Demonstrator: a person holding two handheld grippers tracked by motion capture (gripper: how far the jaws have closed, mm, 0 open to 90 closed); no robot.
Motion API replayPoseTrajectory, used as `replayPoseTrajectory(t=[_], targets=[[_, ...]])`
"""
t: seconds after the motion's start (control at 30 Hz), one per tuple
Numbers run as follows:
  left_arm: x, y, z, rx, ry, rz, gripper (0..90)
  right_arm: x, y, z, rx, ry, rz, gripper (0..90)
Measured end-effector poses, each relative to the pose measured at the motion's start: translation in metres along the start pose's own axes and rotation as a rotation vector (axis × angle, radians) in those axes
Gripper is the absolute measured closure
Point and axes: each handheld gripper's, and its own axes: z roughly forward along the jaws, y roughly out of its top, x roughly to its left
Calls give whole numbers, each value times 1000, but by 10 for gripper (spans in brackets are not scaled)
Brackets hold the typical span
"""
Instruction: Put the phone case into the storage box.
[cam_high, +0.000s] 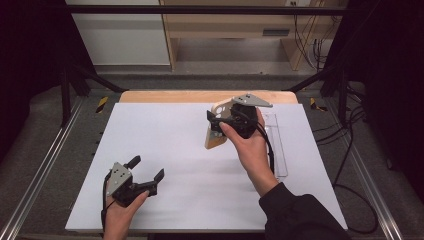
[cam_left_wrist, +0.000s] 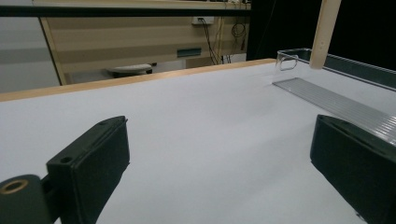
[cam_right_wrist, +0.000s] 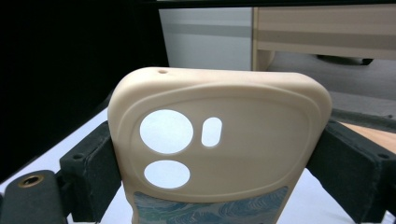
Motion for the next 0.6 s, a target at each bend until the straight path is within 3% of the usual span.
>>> replayPoseTrajectory(t=[0.33,0.6], targets=[[24,-6,-13,-13,32,-22,30,-25,15,-18,-44,-61,-17,108],[25,-8,-13,-20,33,0,28,-54,18,-34,-68,-123,-5,109]])
